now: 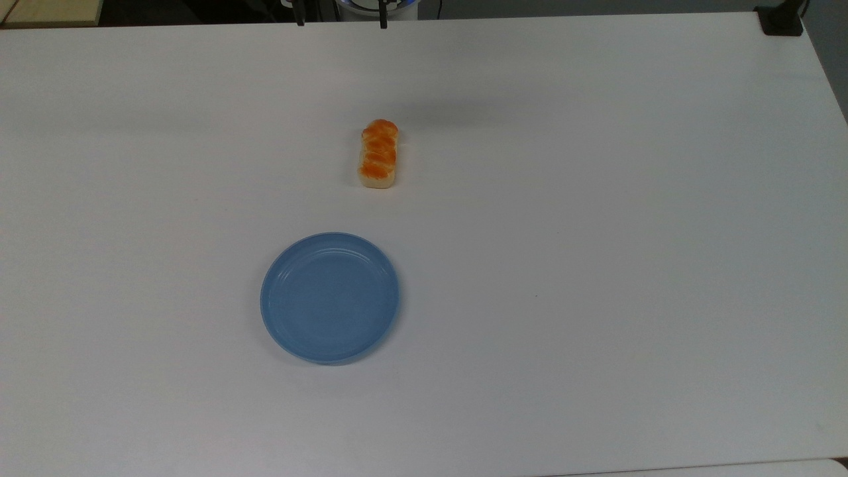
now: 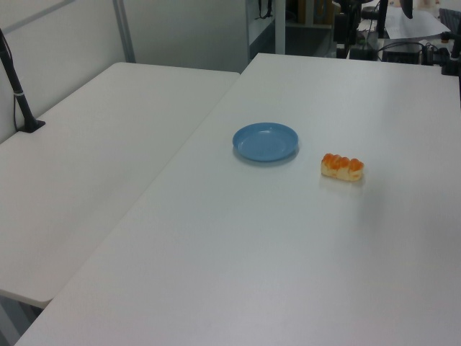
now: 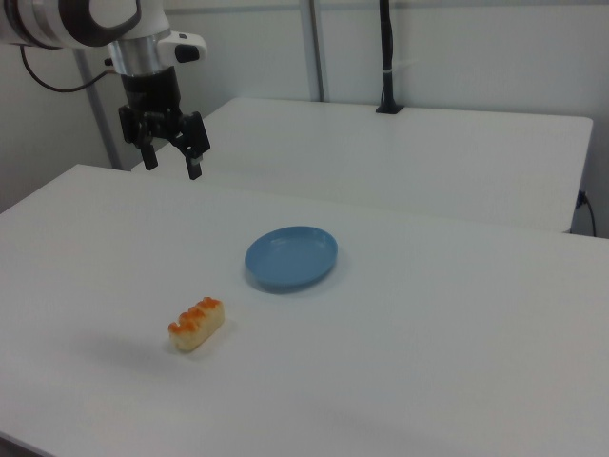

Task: Put the bread on a plate
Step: 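Lower the open gripper over the orange bread roll and close on it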

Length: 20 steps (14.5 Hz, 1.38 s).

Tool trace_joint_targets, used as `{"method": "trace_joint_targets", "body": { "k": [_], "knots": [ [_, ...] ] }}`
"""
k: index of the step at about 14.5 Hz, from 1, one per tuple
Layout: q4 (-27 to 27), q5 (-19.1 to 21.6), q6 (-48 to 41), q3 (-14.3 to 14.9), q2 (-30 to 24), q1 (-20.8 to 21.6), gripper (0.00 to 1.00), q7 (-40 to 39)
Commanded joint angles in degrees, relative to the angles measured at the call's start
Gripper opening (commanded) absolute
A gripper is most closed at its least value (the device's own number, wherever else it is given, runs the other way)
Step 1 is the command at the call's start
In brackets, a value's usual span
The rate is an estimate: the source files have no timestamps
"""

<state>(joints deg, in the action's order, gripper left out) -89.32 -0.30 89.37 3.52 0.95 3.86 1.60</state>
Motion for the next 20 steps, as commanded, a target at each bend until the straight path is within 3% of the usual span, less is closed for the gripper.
{"method": "trace_joint_targets", "body": {
  "k": [1, 10, 15, 20],
  "knots": [
    [-2.35, 0.04, 0.27, 0.0, -2.0, 0.54, 0.98, 0.94],
    [-5.24, -0.05, 0.88, -0.09, -3.4, 0.36, 1.0, 0.42],
    [-23.85, -0.14, 13.78, -2.9, -11.83, -0.08, 1.0, 1.29],
    [-33.18, -0.14, 26.35, -3.08, -10.62, 0.27, 0.99, 3.67]
  ]
}}
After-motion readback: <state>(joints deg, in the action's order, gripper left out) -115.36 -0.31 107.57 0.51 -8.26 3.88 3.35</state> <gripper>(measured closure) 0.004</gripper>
